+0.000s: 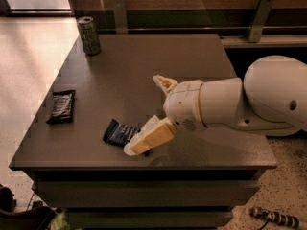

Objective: Move rxbar blueberry near green can

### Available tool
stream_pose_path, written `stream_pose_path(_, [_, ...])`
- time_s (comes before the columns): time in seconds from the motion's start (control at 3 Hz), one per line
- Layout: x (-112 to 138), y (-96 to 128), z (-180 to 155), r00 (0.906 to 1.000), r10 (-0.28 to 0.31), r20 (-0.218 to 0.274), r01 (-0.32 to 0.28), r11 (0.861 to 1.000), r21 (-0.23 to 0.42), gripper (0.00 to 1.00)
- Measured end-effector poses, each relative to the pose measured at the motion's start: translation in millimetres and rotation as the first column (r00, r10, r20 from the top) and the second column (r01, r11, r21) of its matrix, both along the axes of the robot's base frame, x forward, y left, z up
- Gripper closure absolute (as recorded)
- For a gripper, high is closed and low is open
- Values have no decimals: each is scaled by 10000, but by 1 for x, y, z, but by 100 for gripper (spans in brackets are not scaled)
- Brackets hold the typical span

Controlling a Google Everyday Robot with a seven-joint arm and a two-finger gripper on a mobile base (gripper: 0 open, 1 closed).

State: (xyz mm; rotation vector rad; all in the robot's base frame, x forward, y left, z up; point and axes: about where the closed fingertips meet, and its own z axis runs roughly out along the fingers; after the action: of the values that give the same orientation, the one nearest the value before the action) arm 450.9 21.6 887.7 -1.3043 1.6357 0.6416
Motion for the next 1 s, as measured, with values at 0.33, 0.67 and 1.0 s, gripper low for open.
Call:
stream_pose_path(0.33, [0, 7, -13, 10000, -44, -56, 44, 10000, -83, 0])
stream_pose_path(0.67, [0, 9, -26, 9998, -156, -115, 152, 9993, -345, 0])
stream_pose_path(1.0, [0, 15, -41, 9996, -126, -238, 115, 9988, -477, 0])
